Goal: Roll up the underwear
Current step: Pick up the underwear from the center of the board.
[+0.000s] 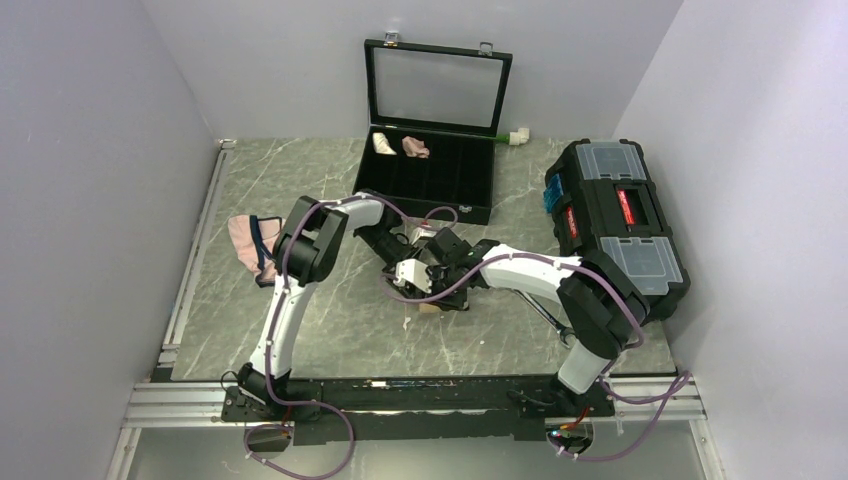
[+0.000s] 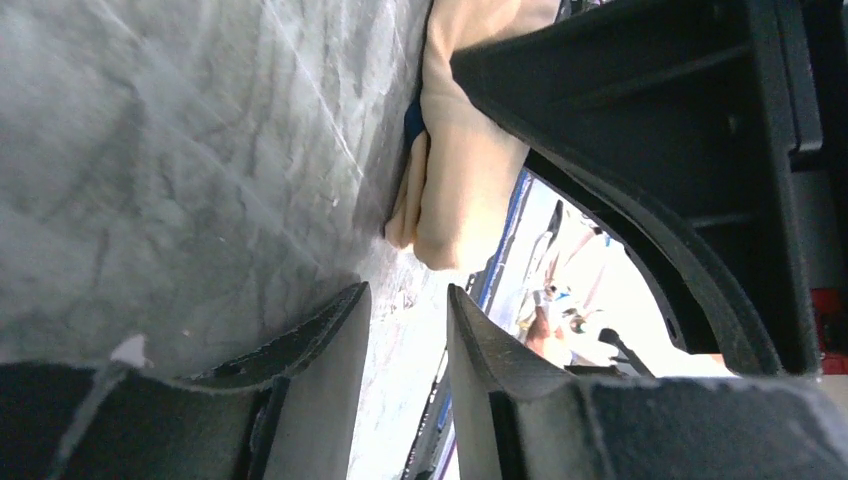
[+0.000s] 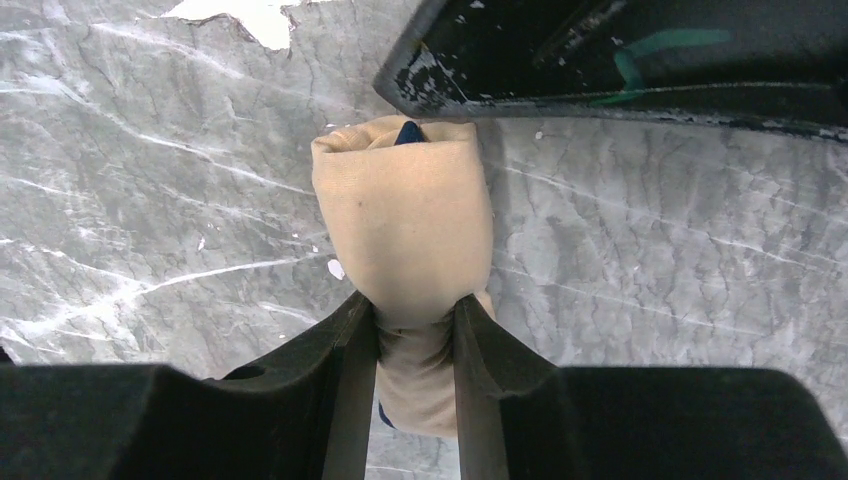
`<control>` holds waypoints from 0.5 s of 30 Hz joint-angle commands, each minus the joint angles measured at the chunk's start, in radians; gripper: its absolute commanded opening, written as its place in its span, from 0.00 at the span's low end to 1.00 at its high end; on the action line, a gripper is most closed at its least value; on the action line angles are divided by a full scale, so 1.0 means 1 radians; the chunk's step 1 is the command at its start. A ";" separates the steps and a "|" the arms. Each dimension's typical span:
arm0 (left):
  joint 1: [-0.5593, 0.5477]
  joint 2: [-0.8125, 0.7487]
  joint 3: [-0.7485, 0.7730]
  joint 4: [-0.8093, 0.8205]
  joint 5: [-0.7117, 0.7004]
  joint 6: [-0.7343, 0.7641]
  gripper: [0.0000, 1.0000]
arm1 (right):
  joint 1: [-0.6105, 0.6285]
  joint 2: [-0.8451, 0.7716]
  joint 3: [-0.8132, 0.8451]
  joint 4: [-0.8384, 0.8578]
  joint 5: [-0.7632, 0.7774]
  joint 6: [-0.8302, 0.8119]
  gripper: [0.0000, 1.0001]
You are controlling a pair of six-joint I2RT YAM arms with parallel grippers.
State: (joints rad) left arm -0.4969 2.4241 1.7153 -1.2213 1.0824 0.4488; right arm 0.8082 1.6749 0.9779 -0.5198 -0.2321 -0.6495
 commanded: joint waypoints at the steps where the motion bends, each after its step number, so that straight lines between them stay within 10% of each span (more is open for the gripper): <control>1: 0.012 -0.078 -0.066 0.186 -0.145 0.006 0.40 | -0.008 0.054 -0.010 -0.140 -0.056 0.034 0.00; 15: 0.114 -0.251 -0.155 0.217 -0.149 0.009 0.20 | -0.129 -0.094 0.084 -0.208 -0.105 0.033 0.00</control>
State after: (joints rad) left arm -0.4107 2.2524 1.5726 -1.0279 0.9375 0.4301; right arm 0.6983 1.6493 1.0016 -0.6621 -0.3016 -0.6243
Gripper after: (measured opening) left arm 0.223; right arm 0.309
